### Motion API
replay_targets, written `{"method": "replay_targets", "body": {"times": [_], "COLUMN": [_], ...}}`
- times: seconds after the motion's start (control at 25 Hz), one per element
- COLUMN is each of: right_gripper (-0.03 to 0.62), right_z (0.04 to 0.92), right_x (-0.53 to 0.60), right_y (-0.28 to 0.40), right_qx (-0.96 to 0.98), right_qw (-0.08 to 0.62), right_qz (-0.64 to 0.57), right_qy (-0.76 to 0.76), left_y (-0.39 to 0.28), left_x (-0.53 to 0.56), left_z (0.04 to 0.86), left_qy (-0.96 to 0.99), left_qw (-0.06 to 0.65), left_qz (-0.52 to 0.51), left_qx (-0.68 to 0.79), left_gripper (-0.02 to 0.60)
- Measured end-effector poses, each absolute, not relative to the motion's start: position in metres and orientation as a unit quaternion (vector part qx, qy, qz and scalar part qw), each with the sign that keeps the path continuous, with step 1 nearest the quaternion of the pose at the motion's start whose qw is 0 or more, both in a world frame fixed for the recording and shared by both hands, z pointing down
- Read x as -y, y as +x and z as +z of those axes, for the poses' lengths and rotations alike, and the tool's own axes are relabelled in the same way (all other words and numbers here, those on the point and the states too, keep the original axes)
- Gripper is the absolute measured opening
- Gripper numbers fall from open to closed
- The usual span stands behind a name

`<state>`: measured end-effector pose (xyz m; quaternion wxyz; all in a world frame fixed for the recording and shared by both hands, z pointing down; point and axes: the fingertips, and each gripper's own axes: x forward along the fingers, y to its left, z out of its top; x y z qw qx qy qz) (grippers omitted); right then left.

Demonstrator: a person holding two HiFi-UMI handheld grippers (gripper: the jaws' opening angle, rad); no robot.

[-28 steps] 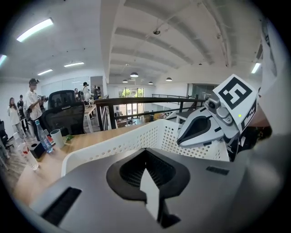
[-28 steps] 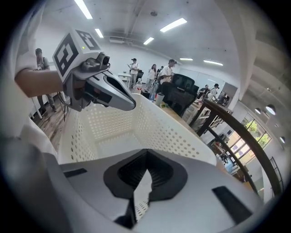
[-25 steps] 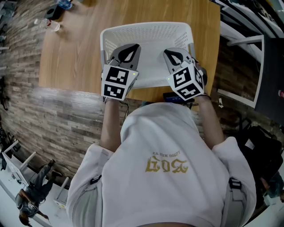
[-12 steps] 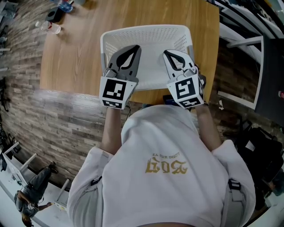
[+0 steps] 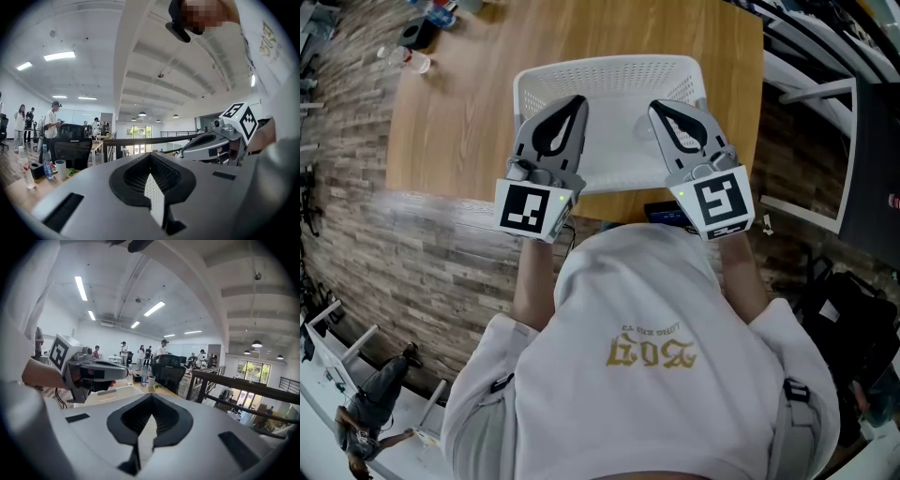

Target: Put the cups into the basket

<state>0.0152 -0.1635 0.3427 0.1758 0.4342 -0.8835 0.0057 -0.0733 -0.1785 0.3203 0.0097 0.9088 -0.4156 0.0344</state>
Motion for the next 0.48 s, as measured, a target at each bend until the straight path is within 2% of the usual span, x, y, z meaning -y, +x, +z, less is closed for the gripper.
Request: {"method": "replay_targets", "body": {"times": [0.32,0.48], "right_gripper": [0.01,0.009], "right_z": [0.319,0.315], "right_x": [0.164,0.164], "right_y": [0.019,0.023], "right_qx": [0.885,0.887], "right_qw": [0.113,0.113], "right_qz": [0.008,0.001], "right_qy": [0.452,0.448], "left_y": [-0.079,-0.08], "left_x": [0.175,0.176], "left_z": [0.313,0.31], "left_qy": [0.91,0.91], "left_qw": [-0.003,0.0], "left_qz": [0.02,0.017], "left_qx": [0.414,0.415], "left_gripper": [0.008,0.008]}}
